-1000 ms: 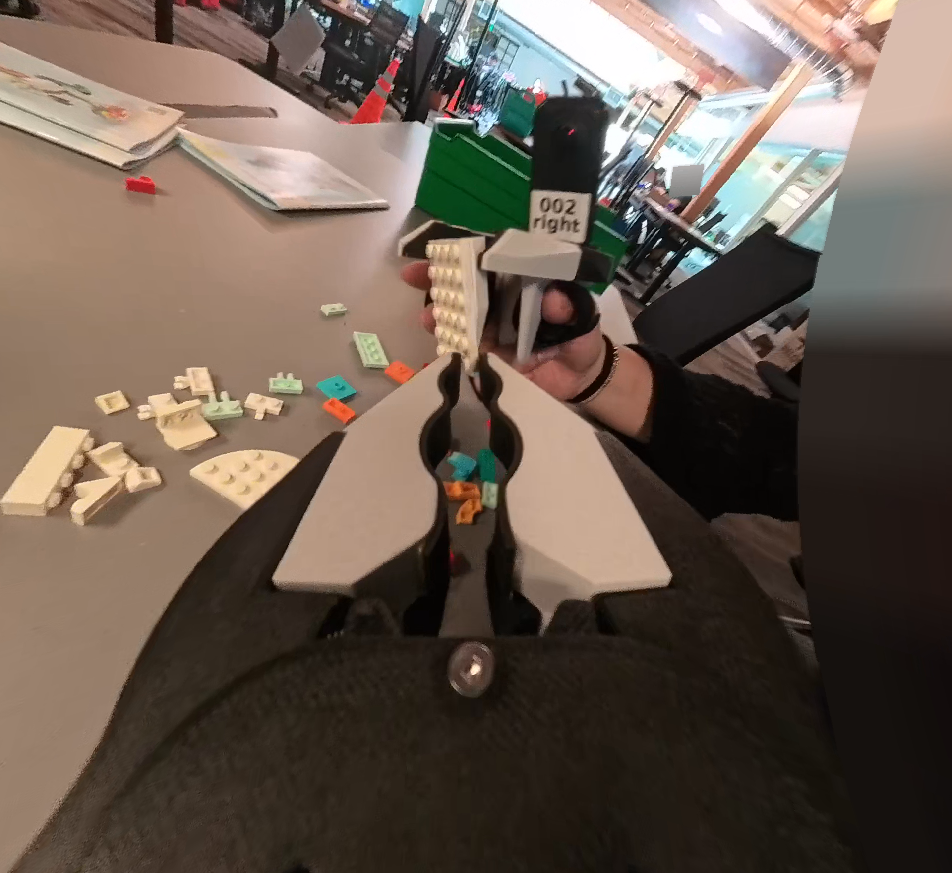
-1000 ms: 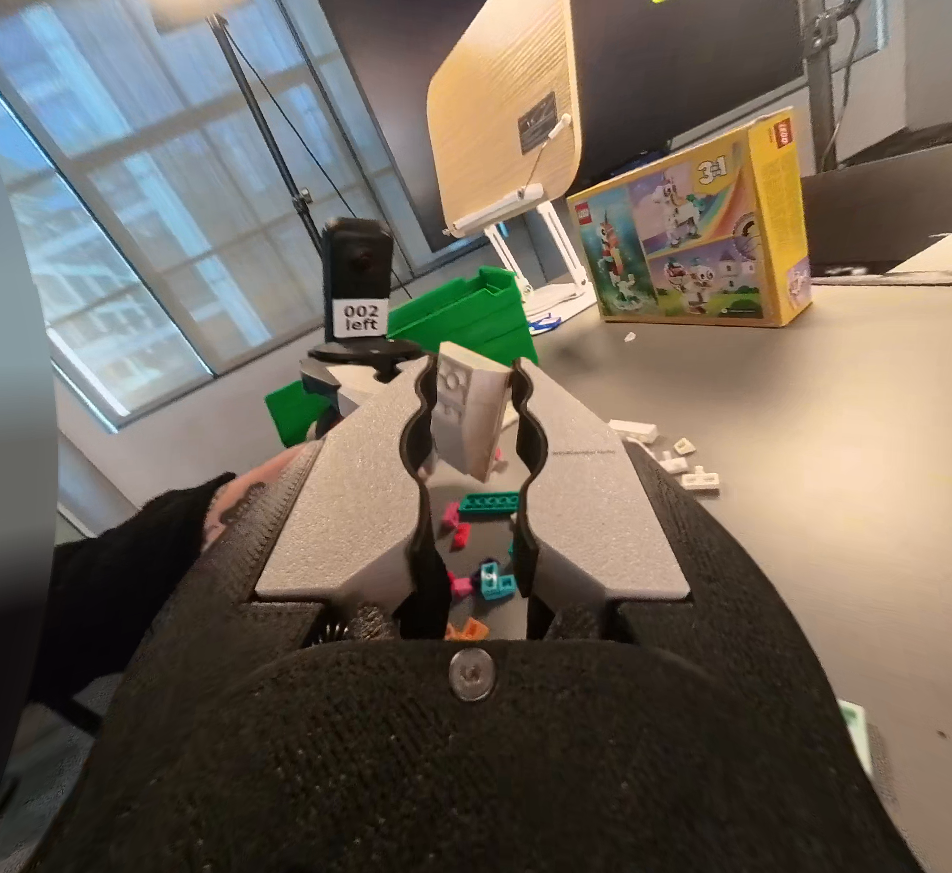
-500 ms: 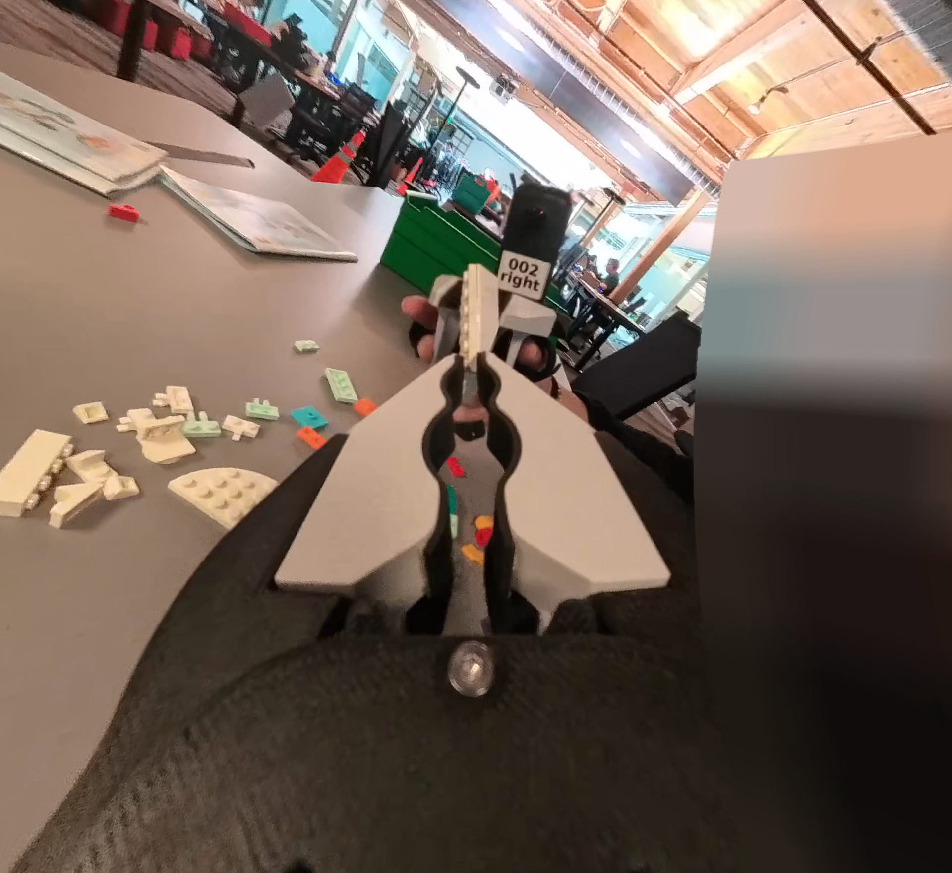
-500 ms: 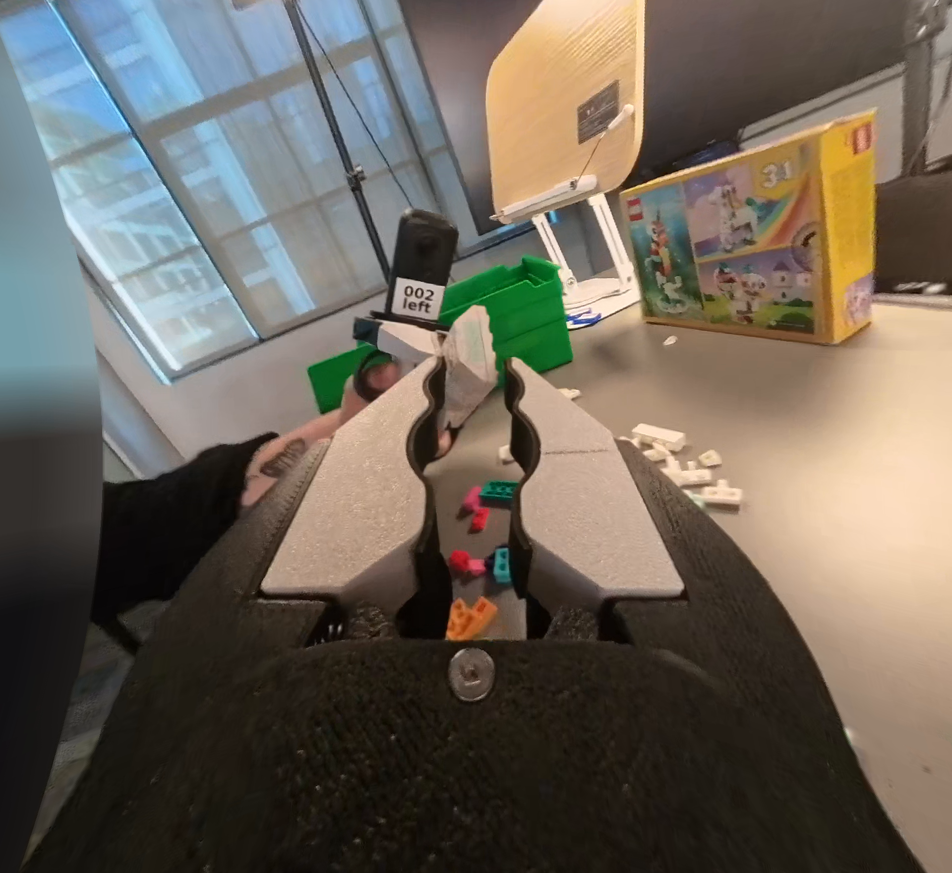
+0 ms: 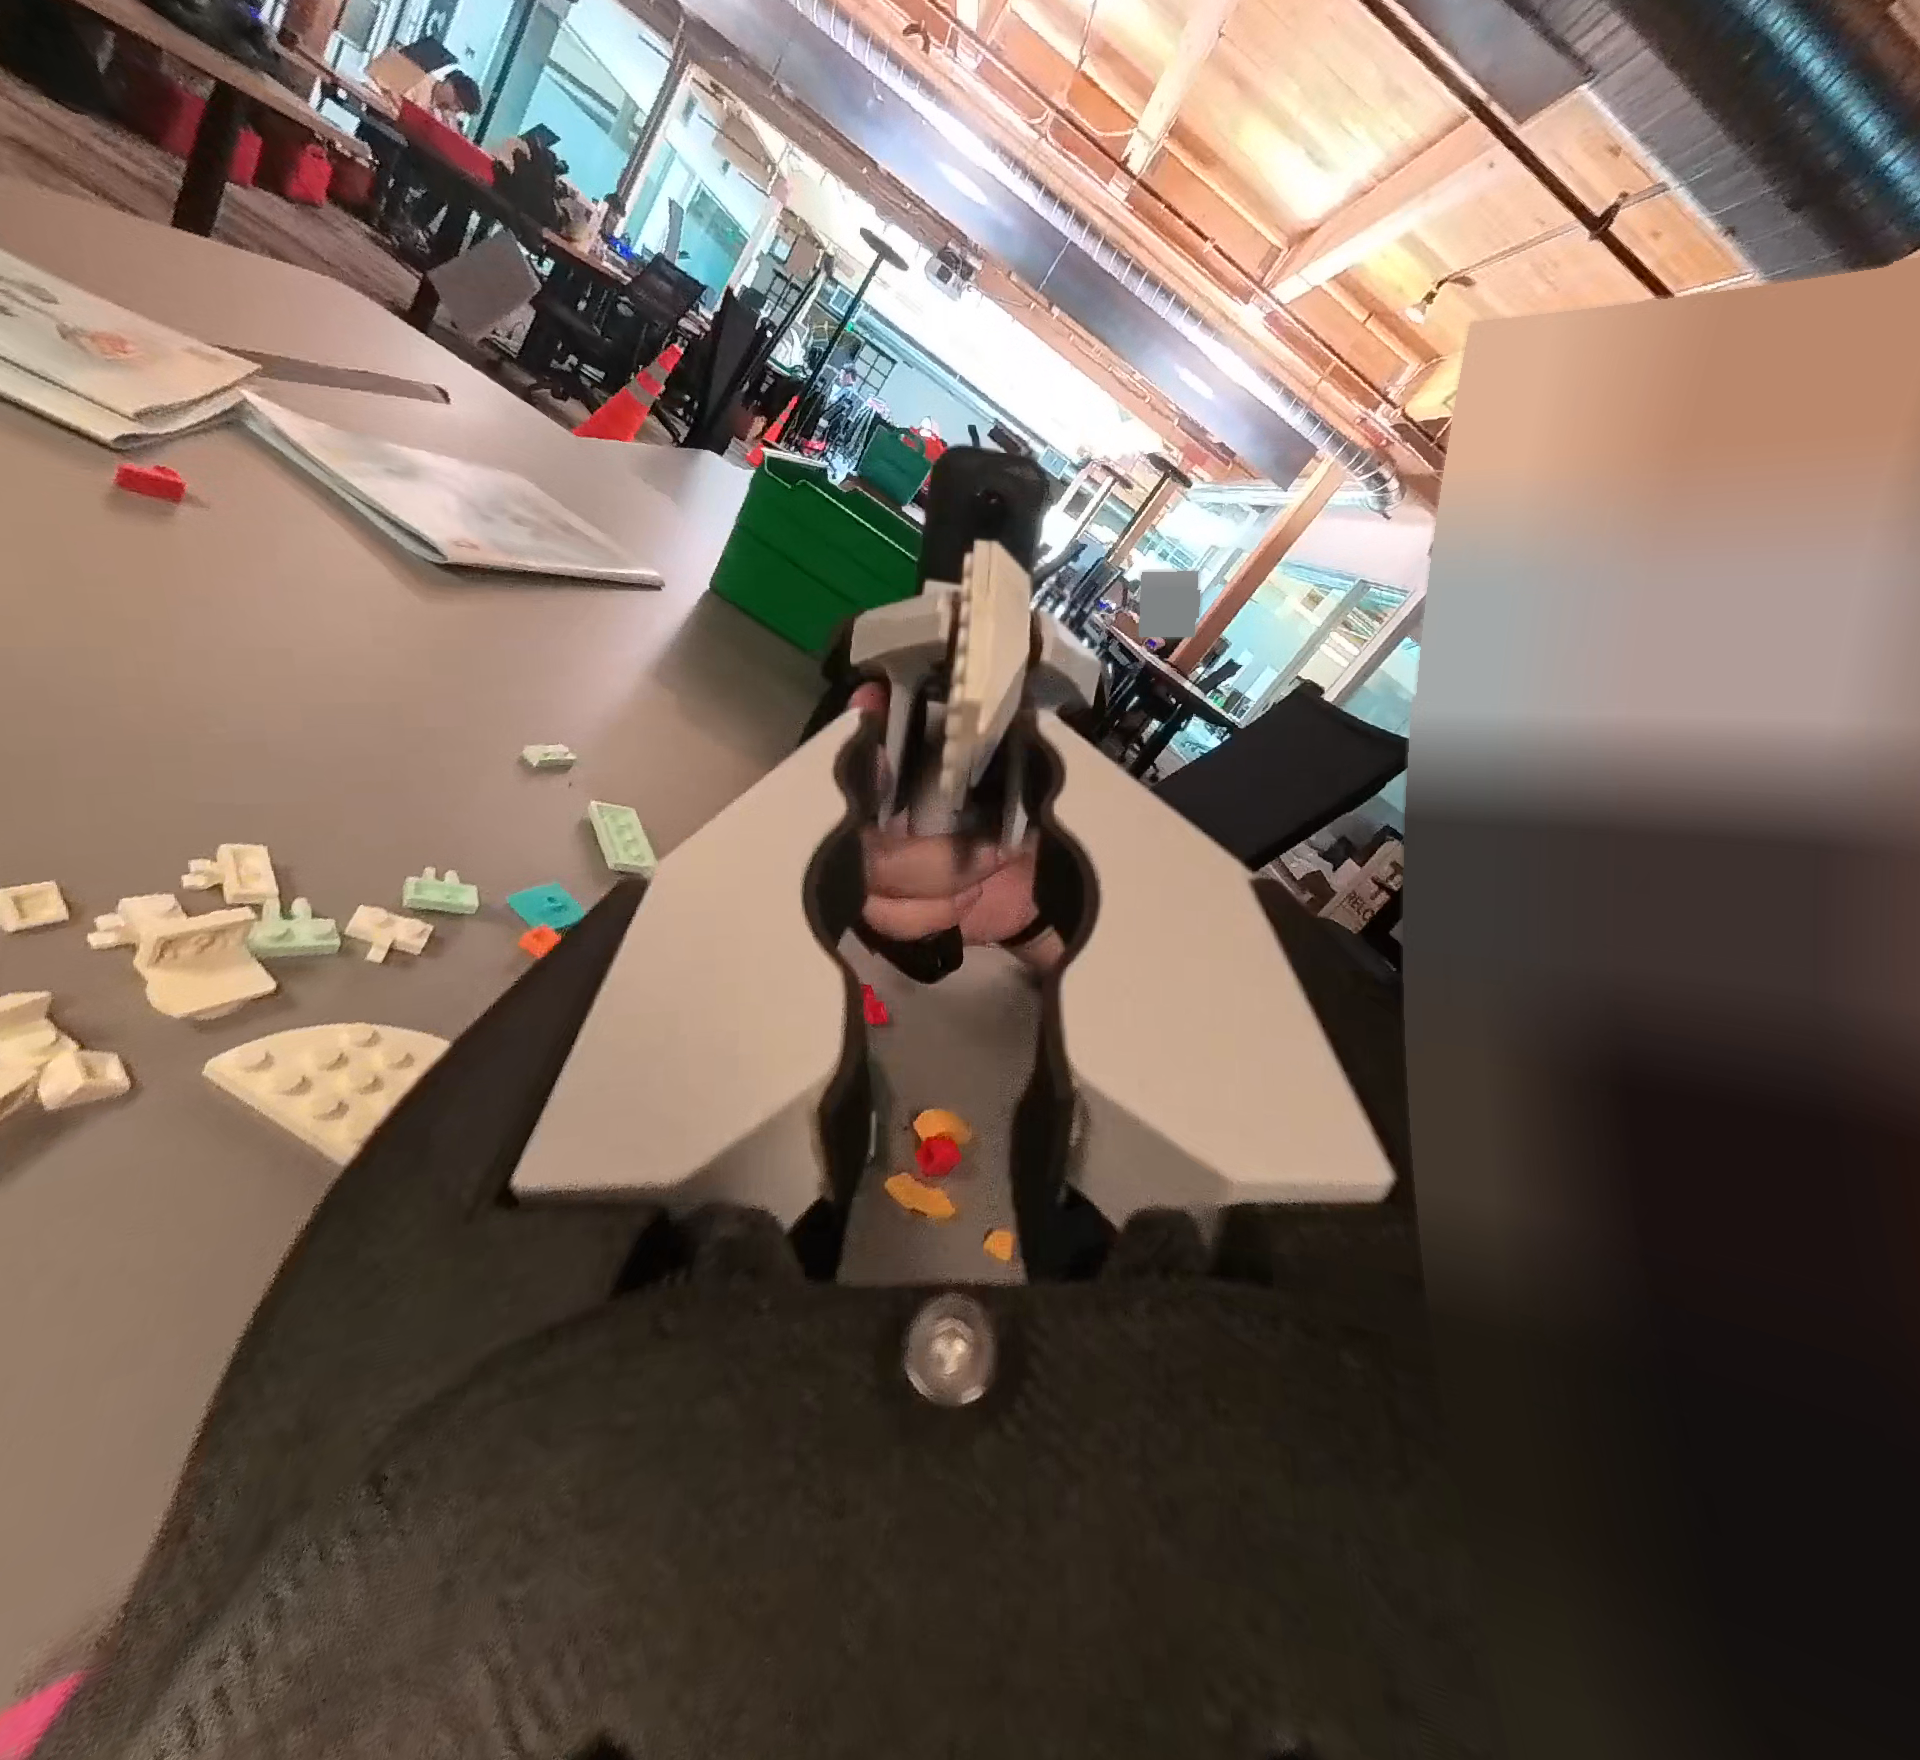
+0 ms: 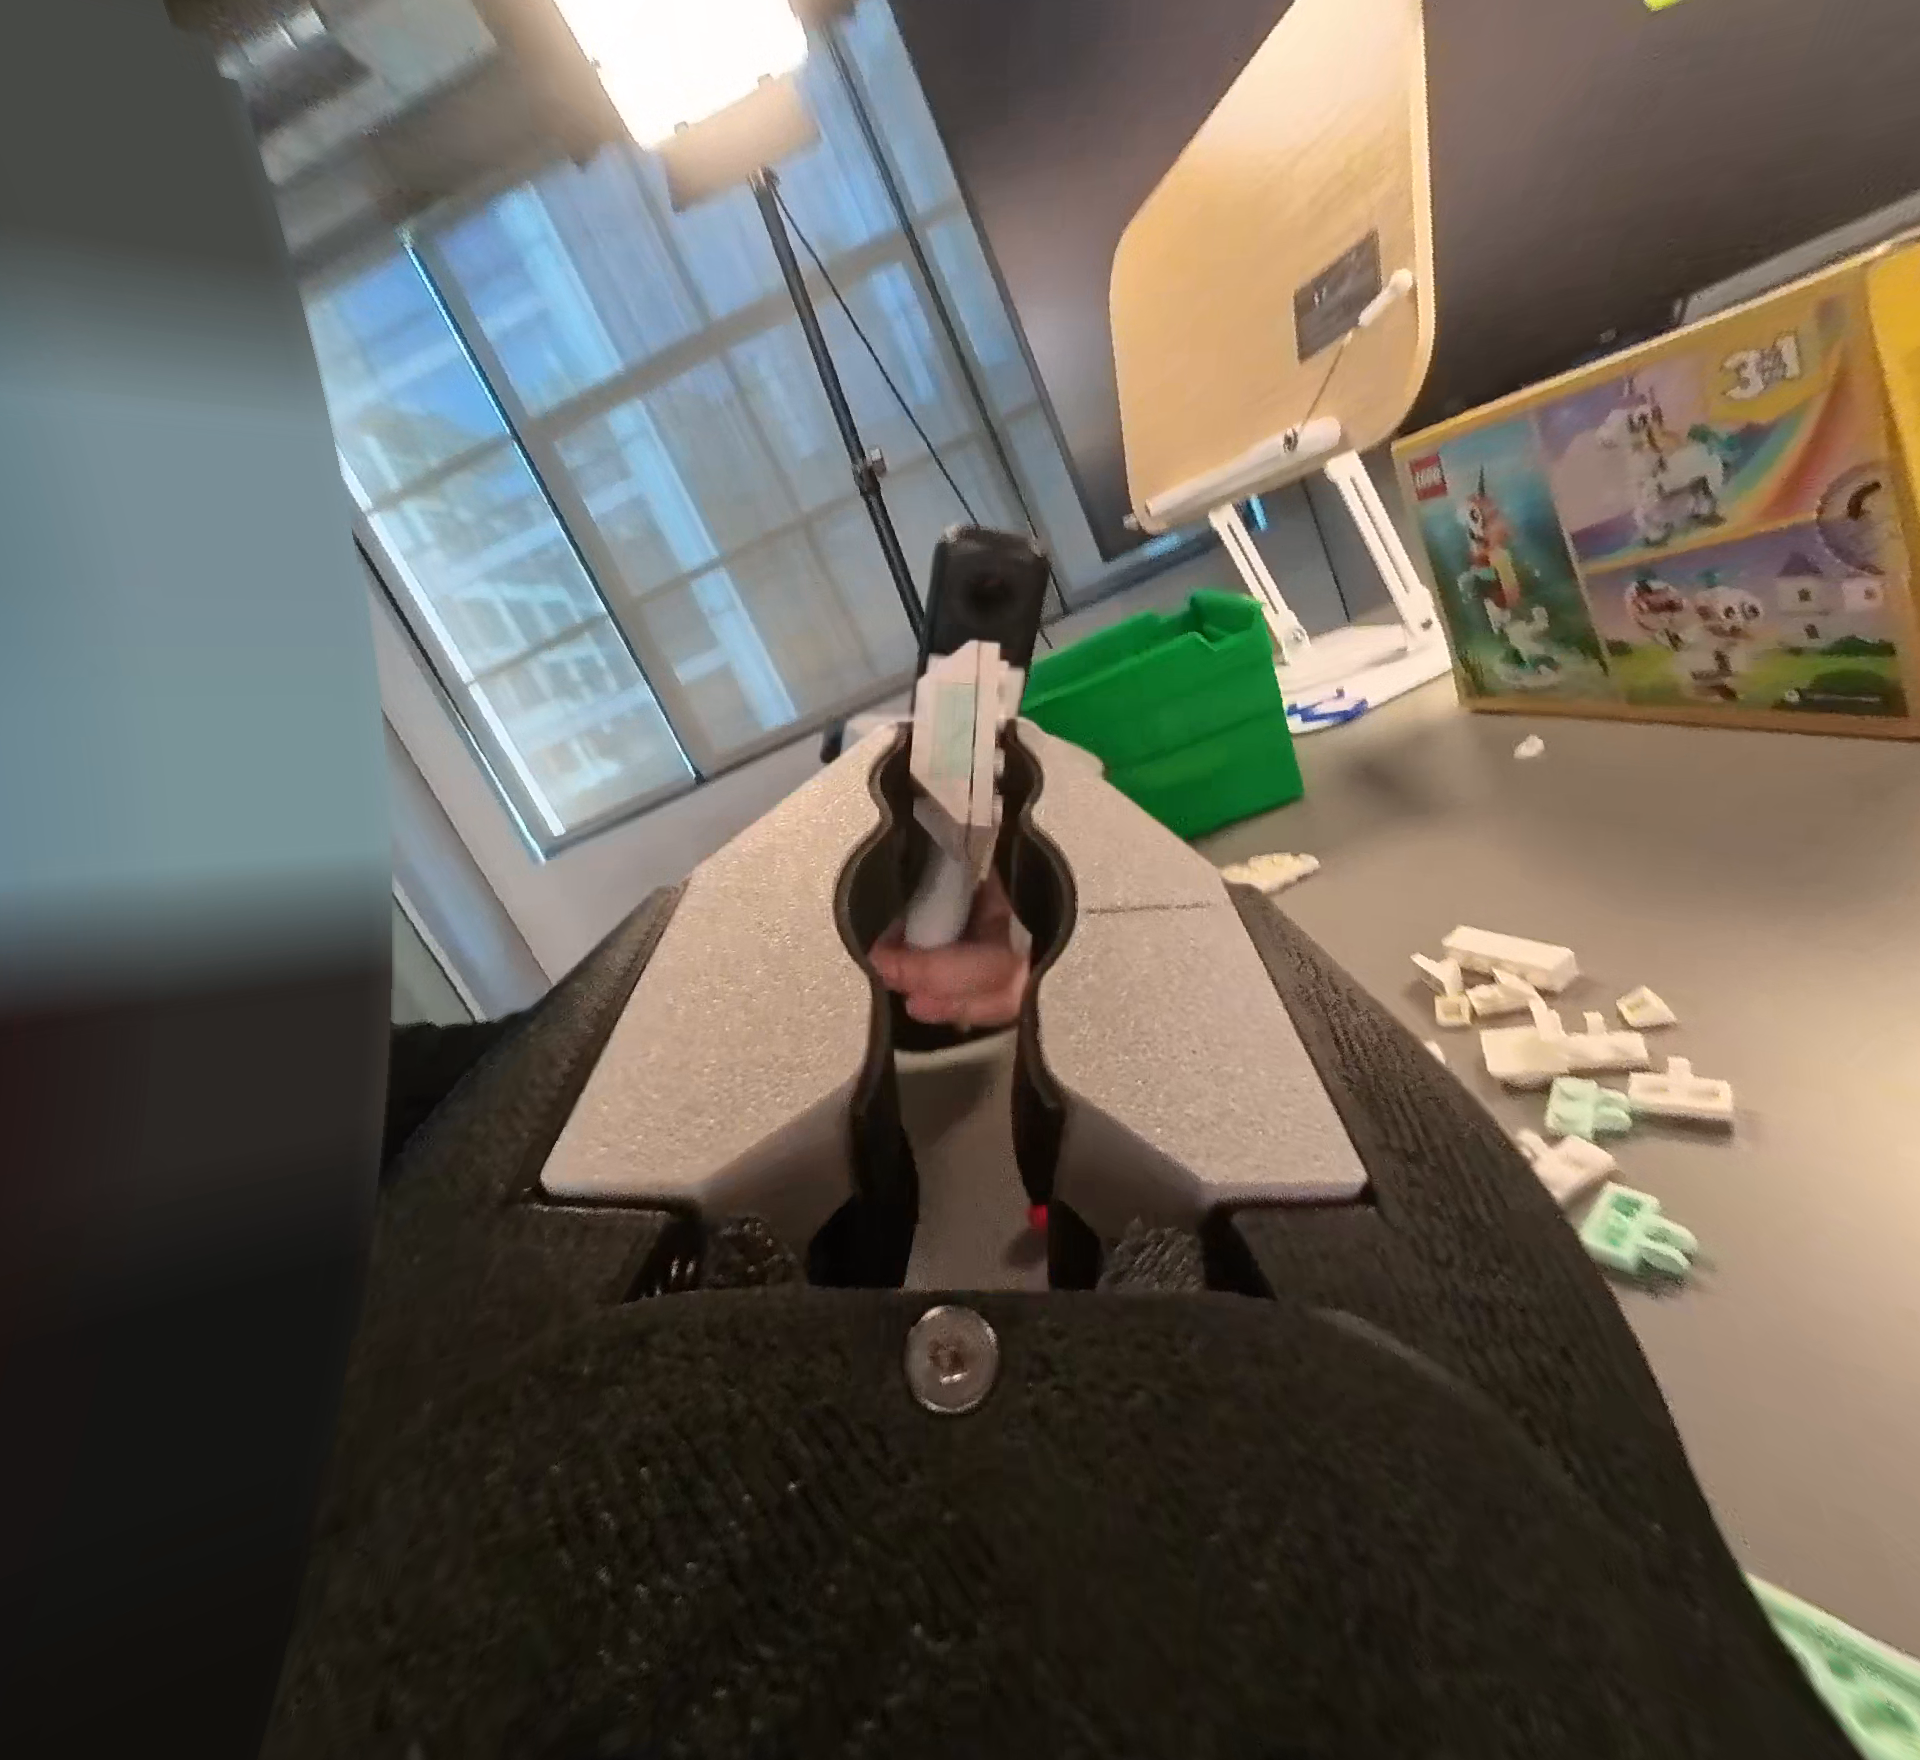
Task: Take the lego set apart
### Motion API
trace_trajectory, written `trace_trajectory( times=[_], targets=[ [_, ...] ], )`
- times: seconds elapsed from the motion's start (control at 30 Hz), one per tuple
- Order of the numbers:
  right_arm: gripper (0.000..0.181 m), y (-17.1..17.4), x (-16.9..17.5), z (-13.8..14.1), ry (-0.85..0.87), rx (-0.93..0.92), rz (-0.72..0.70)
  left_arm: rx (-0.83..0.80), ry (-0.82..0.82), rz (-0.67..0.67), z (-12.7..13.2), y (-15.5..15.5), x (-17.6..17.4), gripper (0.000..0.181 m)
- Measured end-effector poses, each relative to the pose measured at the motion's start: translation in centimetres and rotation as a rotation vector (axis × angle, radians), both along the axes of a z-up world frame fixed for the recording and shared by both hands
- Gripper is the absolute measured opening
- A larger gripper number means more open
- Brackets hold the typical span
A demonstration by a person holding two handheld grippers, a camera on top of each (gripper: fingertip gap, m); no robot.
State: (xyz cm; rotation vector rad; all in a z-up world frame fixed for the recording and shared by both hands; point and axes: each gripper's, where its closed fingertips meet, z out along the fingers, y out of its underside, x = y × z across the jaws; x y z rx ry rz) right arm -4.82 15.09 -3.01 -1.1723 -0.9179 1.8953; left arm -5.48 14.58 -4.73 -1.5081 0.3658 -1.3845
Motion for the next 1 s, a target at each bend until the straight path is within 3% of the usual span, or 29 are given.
trace_trajectory(
  times=[0.13,0.23,0.5,0.6,0.7,0.8,0.87,1.0],
  targets=[
    [0.014,-0.1,0.2,1.1,0.093,-0.036,-0.004,0.024,0.038,-0.035,-0.3,-0.5,1.5,0.022],
    [0.014,-0.2,0.3,1.5,0.126,-0.046,-0.01,0.059,0.042,-0.029,0.0,-0.8,2.3,0.005],
    [0.014,-0.6,0.3,1.6,0.117,-0.014,-0.008,0.107,-0.003,0.056,1.0,-0.6,1.7,0.003],
    [0.019,1.0,-0.3,0.3,-0.004,0.055,-0.149,0.076,0.106,0.157,0.0,0.5,0.8,0.002],
    [0.032,3.0,-0.3,-0.9,-0.141,0.189,-0.372,0.111,0.367,0.361,-1.8,2.0,-0.8,0.002],
    [0.05,3.2,-1.0,-2.0,-0.229,0.185,-0.395,0.204,0.598,0.501,-2.3,2.5,-1.7,0.002],
    [0.059,3.4,-1.4,-2.8,-0.276,0.217,-0.431,0.23,0.721,0.527,-3.1,2.7,-1.6,0.003],
    [0.059,3.7,-1.6,-3.3,-0.324,0.274,-0.516,0.23,0.778,0.547,-3.7,3.0,-1.4,0.003]
  ],
)
